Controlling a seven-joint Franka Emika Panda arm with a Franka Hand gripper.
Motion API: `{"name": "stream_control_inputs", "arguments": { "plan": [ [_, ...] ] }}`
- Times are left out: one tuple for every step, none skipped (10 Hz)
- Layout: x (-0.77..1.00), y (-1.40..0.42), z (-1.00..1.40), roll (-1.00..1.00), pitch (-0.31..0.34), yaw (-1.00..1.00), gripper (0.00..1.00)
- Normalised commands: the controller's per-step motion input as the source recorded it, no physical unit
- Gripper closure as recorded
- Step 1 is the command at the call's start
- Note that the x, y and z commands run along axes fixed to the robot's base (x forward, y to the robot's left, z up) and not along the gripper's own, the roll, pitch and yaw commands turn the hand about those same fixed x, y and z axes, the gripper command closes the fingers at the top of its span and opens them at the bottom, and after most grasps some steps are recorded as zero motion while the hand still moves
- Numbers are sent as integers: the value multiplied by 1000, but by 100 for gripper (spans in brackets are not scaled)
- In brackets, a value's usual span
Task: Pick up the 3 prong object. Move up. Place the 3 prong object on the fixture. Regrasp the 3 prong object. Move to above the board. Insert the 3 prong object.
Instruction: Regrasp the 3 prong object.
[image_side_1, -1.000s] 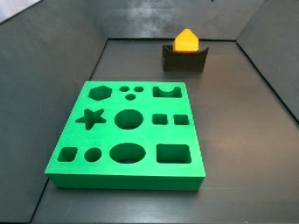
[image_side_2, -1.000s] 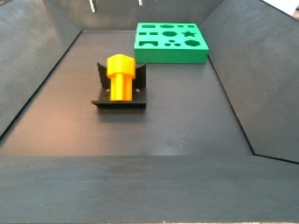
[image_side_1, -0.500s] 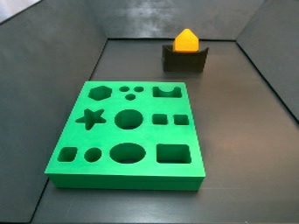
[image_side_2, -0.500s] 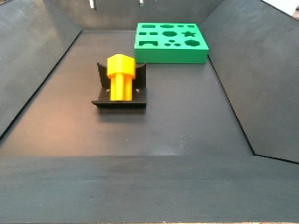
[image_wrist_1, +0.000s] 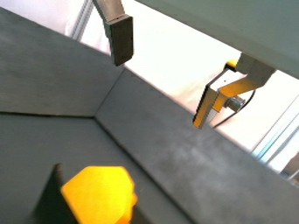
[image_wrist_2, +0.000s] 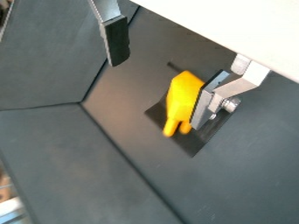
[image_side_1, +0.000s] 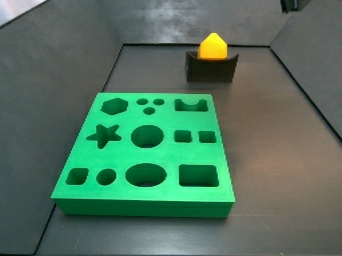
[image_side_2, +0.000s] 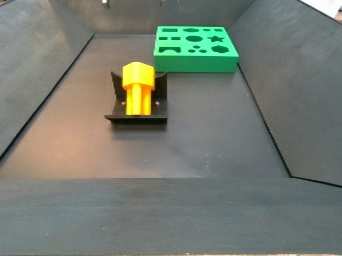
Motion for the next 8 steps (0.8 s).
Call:
{"name": "stream_control_inputs", "arguments": {
  "plan": [
    [91, -35, -16, 416, 120, 81, 0],
    [88, -27, -7, 319, 120, 93, 0],
    [72, -27, -6, 211, 100, 117, 0],
    [31, 76, -1000, 167, 59, 65, 0],
    [36, 76, -1000, 143, 30, 82, 0],
    [45, 70, -1000, 115, 5, 89, 0],
    [53, 65, -1000, 82, -13, 85, 0],
    [59, 64, -1000, 68, -23, 83, 0]
  ]
}}
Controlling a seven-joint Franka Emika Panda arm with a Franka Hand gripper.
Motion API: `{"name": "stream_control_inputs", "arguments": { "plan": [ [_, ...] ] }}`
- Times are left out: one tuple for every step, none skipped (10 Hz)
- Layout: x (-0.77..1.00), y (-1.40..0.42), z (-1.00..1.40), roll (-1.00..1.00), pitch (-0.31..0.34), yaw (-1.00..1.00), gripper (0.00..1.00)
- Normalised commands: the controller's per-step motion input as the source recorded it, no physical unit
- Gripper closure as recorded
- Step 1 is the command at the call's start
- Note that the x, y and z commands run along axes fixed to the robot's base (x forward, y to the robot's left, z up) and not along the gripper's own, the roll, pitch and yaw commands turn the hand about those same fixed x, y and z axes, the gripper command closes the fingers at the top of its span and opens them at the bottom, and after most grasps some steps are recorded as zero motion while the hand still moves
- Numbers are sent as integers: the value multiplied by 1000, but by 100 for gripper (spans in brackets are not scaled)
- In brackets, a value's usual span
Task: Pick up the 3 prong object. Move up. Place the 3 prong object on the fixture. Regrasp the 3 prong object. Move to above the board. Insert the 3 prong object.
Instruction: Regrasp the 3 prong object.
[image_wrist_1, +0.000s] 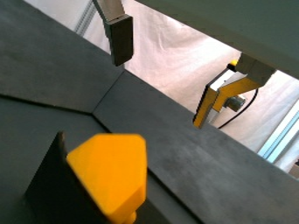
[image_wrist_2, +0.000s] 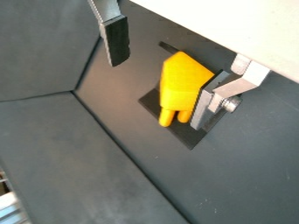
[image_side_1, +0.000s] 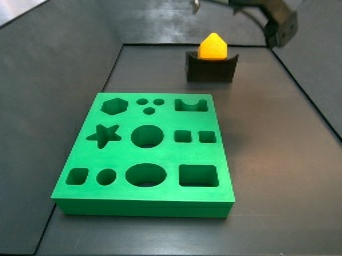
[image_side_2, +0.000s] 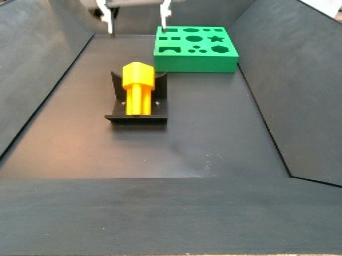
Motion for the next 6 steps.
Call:
{"name": "stream_control_inputs", "arguments": {
  "plan": [
    [74, 57, -1000, 65, -42, 66, 0],
    [80, 53, -1000, 65, -51, 58, 0],
    [90, 46, -1000, 70, -54, 40, 0],
    [101, 44, -1000, 72, -53, 28, 0],
    [113, 35, -1000, 71, -50, 16, 0],
    [112, 33, -966, 71, -44, 11, 0]
  ]
}}
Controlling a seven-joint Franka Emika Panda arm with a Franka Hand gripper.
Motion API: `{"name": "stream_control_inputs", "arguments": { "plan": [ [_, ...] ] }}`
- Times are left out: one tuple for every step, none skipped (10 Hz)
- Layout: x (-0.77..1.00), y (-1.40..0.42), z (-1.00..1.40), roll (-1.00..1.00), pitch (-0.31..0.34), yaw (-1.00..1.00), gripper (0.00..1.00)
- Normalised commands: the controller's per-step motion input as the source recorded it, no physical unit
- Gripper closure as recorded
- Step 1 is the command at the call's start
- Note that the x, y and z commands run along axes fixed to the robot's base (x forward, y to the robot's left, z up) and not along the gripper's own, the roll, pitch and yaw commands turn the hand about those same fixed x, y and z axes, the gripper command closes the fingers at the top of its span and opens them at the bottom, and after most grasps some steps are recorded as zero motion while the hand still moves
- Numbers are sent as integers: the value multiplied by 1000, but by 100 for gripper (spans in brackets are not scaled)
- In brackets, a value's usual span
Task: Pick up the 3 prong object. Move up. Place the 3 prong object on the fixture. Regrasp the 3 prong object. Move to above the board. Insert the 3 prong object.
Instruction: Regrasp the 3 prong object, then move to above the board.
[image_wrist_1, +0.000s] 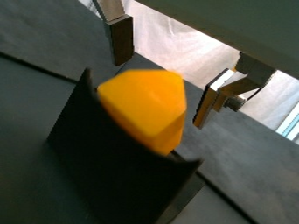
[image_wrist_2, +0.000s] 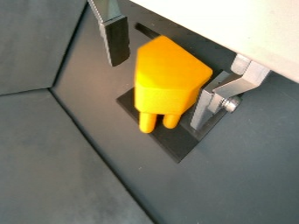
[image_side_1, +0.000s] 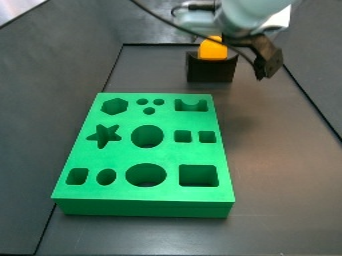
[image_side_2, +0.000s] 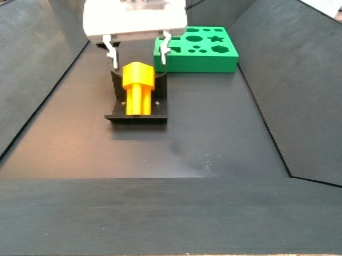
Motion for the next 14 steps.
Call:
{"name": "stream_control_inputs", "arguments": {
  "plan": [
    [99, 20, -762, 69, -35, 4, 0],
    [87, 13, -612, 71, -28, 3, 0],
    [77, 10, -423, 69, -32, 2, 0],
    [71, 11, -333, 68, -34, 2, 0],
    [33, 2, -181, 62, -15, 7, 0],
    [0, 0, 0, 0, 0, 0, 100],
    [-49, -103, 1000, -42, -128, 16, 100],
    [-50, -103, 1000, -43, -127, 13, 100],
    [-57, -96, 1000, -46, -106, -24, 100],
    [-57, -92, 1000, -47, -91, -38, 100],
    [-57, -89, 1000, -39, -50, -66, 100],
    [-57, -87, 1000, -35, -27, -75, 100],
    [-56, -84, 1000, -27, 20, -83, 100],
    [-56, -80, 1000, -24, 64, -75, 100]
  ]
}}
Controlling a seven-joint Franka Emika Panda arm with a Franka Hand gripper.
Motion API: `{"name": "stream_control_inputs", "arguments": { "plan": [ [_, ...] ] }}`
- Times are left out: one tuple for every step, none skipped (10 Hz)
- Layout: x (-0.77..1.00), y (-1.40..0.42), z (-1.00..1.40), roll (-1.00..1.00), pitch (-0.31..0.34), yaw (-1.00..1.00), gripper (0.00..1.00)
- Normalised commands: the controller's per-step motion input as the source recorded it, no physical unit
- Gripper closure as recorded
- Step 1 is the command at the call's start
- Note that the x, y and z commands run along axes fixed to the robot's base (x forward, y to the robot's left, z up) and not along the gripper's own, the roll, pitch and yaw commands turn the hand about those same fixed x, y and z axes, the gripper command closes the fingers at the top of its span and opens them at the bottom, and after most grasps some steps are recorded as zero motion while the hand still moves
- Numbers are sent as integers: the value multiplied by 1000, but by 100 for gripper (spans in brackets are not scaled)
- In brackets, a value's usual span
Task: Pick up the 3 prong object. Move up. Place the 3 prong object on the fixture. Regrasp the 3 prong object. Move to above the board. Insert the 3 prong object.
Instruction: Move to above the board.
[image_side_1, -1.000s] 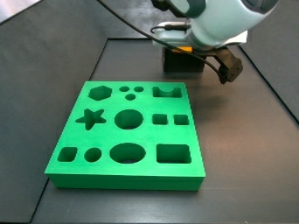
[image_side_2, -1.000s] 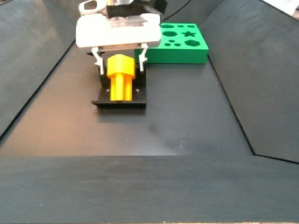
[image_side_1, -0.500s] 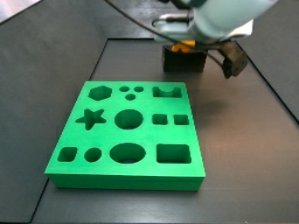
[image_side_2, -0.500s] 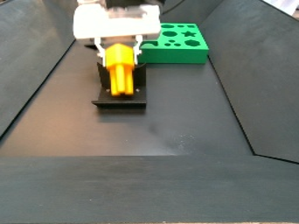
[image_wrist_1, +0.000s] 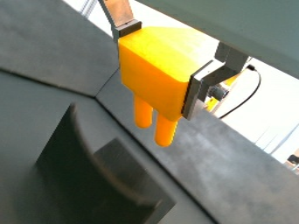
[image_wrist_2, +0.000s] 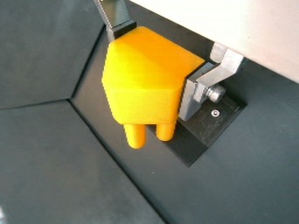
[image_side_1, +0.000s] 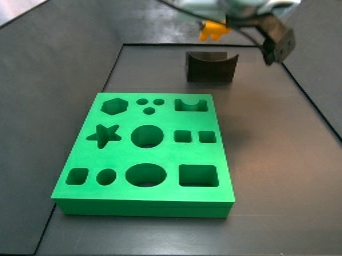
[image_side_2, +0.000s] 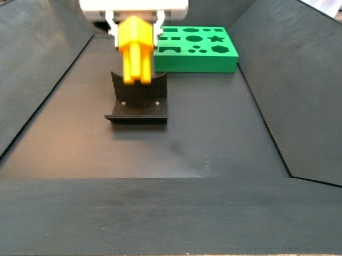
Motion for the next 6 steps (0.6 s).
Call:
{"name": "stream_control_inputs", "arguments": {
  "plan": [
    [-56, -78, 1000, -30, 85, -56, 100],
    [-57, -75, 1000, -33, 102, -31, 100],
    [-57, -73, 1000, -37, 109, -8, 100],
    [-57, -68, 1000, -44, 111, 21, 100],
    [-56, -65, 1000, -44, 106, 39, 100],
    [-54, -64, 1000, -45, 98, 56, 100]
  ]
}}
